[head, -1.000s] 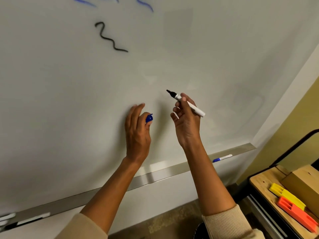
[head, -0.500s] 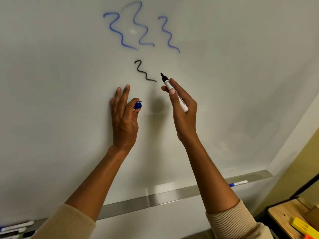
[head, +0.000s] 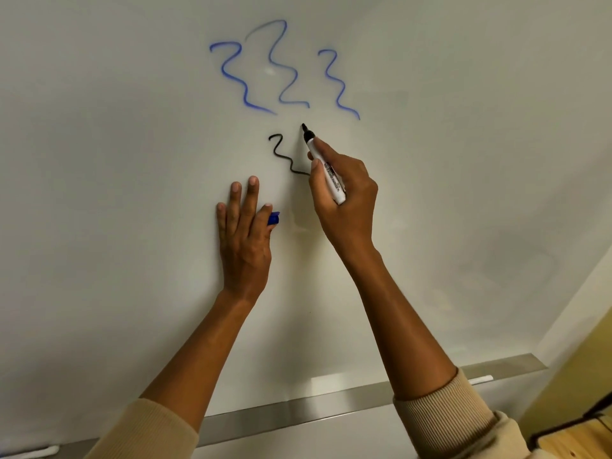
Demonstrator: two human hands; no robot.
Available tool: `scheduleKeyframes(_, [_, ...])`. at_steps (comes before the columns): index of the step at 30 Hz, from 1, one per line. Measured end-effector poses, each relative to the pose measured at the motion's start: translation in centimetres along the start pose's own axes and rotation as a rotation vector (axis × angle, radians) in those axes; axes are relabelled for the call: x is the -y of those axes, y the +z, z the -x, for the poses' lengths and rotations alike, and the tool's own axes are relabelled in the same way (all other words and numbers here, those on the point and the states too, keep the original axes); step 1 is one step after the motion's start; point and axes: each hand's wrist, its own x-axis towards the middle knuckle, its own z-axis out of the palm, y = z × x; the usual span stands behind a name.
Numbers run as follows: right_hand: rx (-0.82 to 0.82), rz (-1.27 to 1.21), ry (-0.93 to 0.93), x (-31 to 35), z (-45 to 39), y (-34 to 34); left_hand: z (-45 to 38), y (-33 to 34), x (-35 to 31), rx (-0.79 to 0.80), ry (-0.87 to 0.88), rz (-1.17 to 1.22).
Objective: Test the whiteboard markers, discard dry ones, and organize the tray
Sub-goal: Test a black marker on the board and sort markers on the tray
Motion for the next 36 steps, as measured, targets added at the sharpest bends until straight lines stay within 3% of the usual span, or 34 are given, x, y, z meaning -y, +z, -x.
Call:
scheduleKeyframes(4, [-0.064, 0.001, 0.015, -0.4, 0.8, 0.2, 0.1, 0.3, 0.0, -0.023, 0.004, -0.02])
scheduleKeyframes(14, [-0.045, 0.05, 0.095, -1.5, 3.6, -1.8, 0.1, 0.1, -0.5, 0.014, -0.038, -0.034])
scheduleKeyframes(19, [-0.116, -0.215, 0.352, -0.8, 3.4, -4.3, 0.1, -1.5, -1.8, 0.034, -0.086, 0.126])
scheduleKeyframes(27, [0.152, -0.494, 0.554, -1.8, 11.0, -6.5, 6.6, -4.0, -3.8, 0.135, -0.312, 0.531])
scheduleKeyframes(36, [0.344, -0.409, 0.75, -4.0, 18.3, -7.2, 13.3, -4.4, -4.8, 0.384, -0.648, 0.727])
